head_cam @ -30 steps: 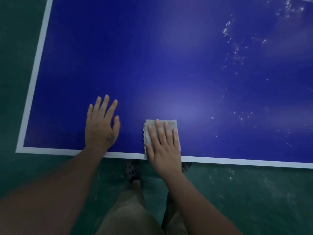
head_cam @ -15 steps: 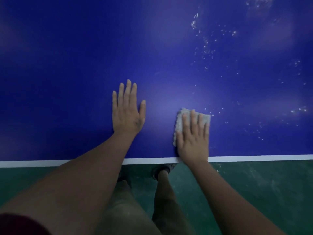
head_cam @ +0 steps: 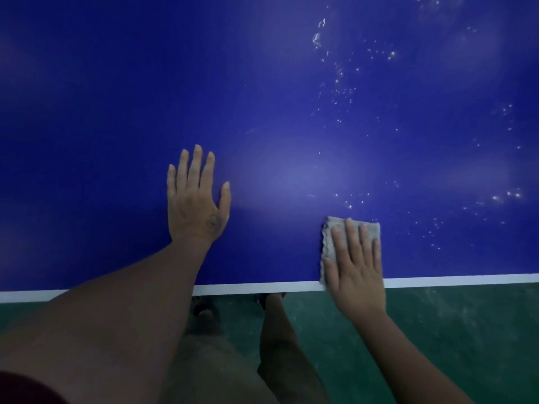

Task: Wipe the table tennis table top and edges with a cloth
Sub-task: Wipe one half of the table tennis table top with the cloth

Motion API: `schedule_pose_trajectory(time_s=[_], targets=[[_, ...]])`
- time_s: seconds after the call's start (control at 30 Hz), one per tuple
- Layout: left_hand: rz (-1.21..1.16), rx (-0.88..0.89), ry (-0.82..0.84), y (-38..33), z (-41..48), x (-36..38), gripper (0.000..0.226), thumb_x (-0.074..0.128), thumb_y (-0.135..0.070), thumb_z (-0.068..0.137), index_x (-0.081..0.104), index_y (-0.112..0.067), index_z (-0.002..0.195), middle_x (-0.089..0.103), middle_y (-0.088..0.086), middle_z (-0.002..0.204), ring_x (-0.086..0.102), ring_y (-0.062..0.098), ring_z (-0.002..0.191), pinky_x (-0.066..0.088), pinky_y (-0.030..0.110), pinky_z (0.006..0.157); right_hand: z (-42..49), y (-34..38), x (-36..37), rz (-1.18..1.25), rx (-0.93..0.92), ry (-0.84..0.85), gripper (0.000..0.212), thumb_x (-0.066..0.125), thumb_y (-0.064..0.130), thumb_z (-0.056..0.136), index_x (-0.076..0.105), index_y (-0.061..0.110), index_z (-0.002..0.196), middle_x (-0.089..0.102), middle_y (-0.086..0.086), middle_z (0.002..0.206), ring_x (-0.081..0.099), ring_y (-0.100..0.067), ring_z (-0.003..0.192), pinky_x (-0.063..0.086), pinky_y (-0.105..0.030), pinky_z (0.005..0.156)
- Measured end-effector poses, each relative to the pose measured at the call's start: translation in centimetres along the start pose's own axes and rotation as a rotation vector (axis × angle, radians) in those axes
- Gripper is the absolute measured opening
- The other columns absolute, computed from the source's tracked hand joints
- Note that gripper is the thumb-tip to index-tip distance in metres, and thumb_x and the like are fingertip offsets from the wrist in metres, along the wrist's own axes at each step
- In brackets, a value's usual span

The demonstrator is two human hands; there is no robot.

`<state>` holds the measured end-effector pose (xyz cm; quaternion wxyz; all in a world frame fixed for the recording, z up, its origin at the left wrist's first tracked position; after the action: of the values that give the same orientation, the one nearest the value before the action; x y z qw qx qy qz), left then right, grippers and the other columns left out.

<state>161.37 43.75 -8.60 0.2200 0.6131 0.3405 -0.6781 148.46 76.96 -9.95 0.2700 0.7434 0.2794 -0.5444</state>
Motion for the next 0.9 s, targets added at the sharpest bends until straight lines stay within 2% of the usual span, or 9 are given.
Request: schedule_pose_trajectory(time_s=[0.13,0.27,0.37,0.47,0.67,0.7,0.77,0.83,0.9], targets=[[-0.001,0.002,-0.012,-0.2,0.1,-0.2,0.066,0.037,-0.049,0.114,0.03,-0.016,0.17,0.019,0.005,0.18,0.009,0.025,0.168,0.011,0.052,0.136,1.6,3.0,-0.1,0.035,0.068,-0.018,0.068,0.028,0.045,0.112,0.014,0.015,0.171,0.001,-0.011,0.18,0.0,-0.037,0.166,0.013,-0.066,0.13],[0.012,0.0,-0.017,0.0,0.1,0.0,0.066,0.034,-0.05,0.114,0.03,-0.017,0.17,0.021,0.005,0.18,0.01,0.024,0.168,0.012,0.052,0.136,6.6,11.1,-1.1,0.097,-0.054,-0.083,0.067,0.035,0.045,0.113,0.016,0.019,0.172,0.007,-0.009,0.179,0.002,-0.035,0.166,0.01,-0.06,0.132],[0.012,0.005,-0.033,-0.1,0.0,0.1,0.065,0.036,-0.049,0.114,0.031,-0.016,0.17,0.022,0.006,0.179,0.012,0.024,0.168,0.013,0.052,0.136,9.3,12.8,-1.7,0.08,-0.143,-0.096,0.067,0.036,0.047,0.113,0.016,0.02,0.172,0.008,-0.007,0.179,0.002,-0.031,0.166,0.009,-0.057,0.133],[-0.005,0.0,-0.048,-0.2,0.0,-0.1,0.064,0.038,-0.048,0.114,0.034,-0.016,0.169,0.026,0.006,0.178,0.016,0.025,0.167,0.014,0.052,0.135,9.8,9.9,-1.9,0.041,-0.22,-0.082,0.065,0.032,0.048,0.114,0.015,0.024,0.172,0.005,-0.002,0.18,0.0,-0.027,0.166,0.009,-0.055,0.133],[-0.072,-0.104,-0.107,-0.6,1.8,-0.7,0.055,0.049,-0.044,0.11,0.052,-0.012,0.154,0.046,0.009,0.165,0.039,0.031,0.156,0.024,0.053,0.132,6.8,-2.4,-2.4,0.028,0.061,-0.064,0.066,0.024,0.046,0.113,0.006,0.022,0.172,-0.001,-0.006,0.18,-0.004,-0.03,0.166,0.009,-0.061,0.132],[-0.078,-0.147,-0.102,-0.8,2.5,-0.7,0.057,0.047,-0.044,0.11,0.049,-0.011,0.156,0.044,0.009,0.166,0.037,0.031,0.156,0.022,0.052,0.133,6.3,-2.9,-2.5,0.011,0.065,-0.062,0.066,0.024,0.045,0.113,0.007,0.02,0.172,-0.001,-0.008,0.18,-0.004,-0.031,0.166,0.01,-0.062,0.131],[-0.062,-0.216,-0.076,-1.2,3.7,-0.4,0.066,0.039,-0.047,0.113,0.033,-0.01,0.166,0.028,0.008,0.176,0.023,0.028,0.164,0.012,0.05,0.136,6.3,-2.0,-2.4,-0.019,0.032,-0.047,0.067,0.024,0.044,0.113,0.009,0.017,0.172,-0.001,-0.012,0.179,-0.003,-0.034,0.166,0.011,-0.063,0.131],[-0.027,-0.244,-0.047,-1.4,4.1,0.1,0.07,0.03,-0.05,0.114,0.02,-0.01,0.171,0.014,0.007,0.181,0.008,0.025,0.168,0.006,0.049,0.137,7.4,1.2,-2.4,-0.031,-0.067,-0.029,0.067,0.025,0.045,0.113,0.009,0.018,0.172,-0.002,-0.012,0.179,-0.003,-0.034,0.166,0.011,-0.061,0.132],[-0.012,-0.245,-0.036,-1.3,4.1,0.5,0.07,0.027,-0.049,0.114,0.018,-0.011,0.172,0.011,0.007,0.182,0.004,0.025,0.168,0.006,0.05,0.137,9.5,5.7,-2.6,-0.014,-0.193,-0.038,0.066,0.028,0.046,0.113,0.012,0.02,0.172,0.0,-0.01,0.18,-0.002,-0.033,0.166,0.012,-0.059,0.132]])
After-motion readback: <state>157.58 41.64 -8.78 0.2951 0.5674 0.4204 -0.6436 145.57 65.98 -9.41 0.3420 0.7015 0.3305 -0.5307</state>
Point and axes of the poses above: each hand's wrist, its own z-axis towards the middle knuckle, its own x-axis out of the palm, y = z × x, the point moved 7 cm from there along z, towards the middle knuckle
